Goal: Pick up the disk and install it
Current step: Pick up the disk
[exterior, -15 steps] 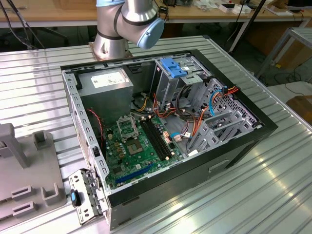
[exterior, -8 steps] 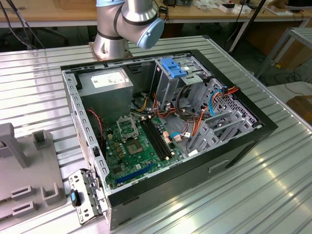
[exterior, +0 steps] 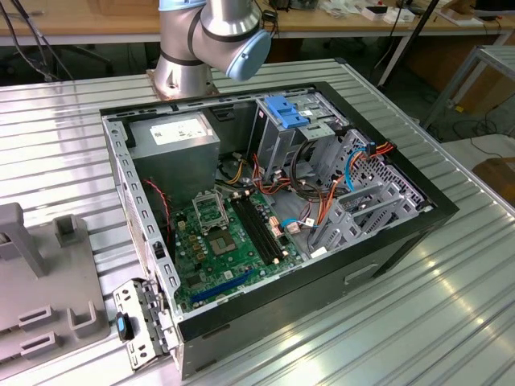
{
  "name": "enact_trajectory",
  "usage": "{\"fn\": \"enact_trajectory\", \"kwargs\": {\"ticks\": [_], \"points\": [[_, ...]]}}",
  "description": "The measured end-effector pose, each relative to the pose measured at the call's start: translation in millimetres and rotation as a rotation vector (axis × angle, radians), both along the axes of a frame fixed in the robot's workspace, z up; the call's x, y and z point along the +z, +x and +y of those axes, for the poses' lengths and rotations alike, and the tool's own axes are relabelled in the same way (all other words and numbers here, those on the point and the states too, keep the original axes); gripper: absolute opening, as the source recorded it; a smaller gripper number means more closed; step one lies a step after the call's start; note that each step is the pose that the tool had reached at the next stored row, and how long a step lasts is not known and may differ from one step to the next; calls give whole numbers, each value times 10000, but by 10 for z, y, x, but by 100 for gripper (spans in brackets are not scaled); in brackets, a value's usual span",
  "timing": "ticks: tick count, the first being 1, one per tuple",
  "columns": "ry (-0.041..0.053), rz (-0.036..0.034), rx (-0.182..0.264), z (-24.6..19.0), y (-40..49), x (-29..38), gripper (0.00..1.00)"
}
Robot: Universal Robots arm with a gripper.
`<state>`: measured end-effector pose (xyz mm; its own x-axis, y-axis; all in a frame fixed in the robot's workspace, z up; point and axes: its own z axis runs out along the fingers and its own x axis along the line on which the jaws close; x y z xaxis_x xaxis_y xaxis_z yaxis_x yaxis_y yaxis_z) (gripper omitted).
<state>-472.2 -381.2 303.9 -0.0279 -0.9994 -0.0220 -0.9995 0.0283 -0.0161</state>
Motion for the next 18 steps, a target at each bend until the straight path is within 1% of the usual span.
{"fn": "enact_trajectory", "kwargs": {"ticks": [3,6,12,13,16,18], "points": [[-1,1,0,0,0,3,37],[0,0,0,0,0,29,37],[-1,1,0,0,0,120,37],[0,0,-1,0,0,147,37],[0,0,0,0,0,287,37],[-1,1,0,0,0,358,37]]}}
